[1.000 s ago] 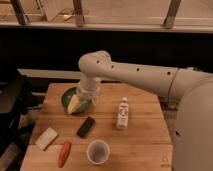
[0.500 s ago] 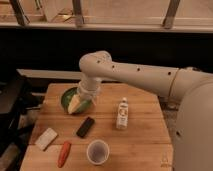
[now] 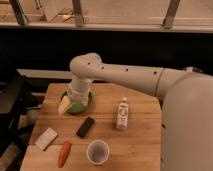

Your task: Place the white sponge in the ceramic bowl

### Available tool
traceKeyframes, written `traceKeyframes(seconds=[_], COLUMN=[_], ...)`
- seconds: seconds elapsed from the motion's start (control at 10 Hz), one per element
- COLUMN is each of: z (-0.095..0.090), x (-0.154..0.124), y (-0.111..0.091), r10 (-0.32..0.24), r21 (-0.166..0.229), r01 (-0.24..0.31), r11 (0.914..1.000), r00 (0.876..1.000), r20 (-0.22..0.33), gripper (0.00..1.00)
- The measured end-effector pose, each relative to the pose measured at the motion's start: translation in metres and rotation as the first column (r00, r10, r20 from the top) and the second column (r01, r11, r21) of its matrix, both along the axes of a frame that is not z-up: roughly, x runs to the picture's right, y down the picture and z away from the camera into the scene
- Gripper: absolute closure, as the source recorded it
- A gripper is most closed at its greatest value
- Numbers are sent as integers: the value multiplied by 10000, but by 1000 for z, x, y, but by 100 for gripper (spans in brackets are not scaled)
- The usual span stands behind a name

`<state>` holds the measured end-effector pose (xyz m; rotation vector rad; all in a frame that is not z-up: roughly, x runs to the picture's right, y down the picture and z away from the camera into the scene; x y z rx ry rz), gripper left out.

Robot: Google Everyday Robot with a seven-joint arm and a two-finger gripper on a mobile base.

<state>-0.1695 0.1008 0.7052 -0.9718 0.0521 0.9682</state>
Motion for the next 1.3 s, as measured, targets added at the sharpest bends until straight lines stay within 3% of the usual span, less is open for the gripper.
traceKeyframes(seconds=[0.4, 0.8, 1.3], z=[13, 34, 46], x=[-59, -105, -129], y=[29, 52, 81], r10=[-953, -1799, -2173], r21=[-292, -395, -872], r01=[986, 1869, 2333], r11=[9947, 9816, 9685], r00=[9906, 9741, 9625], r20=[980, 1370, 1625], gripper=[20, 20, 20])
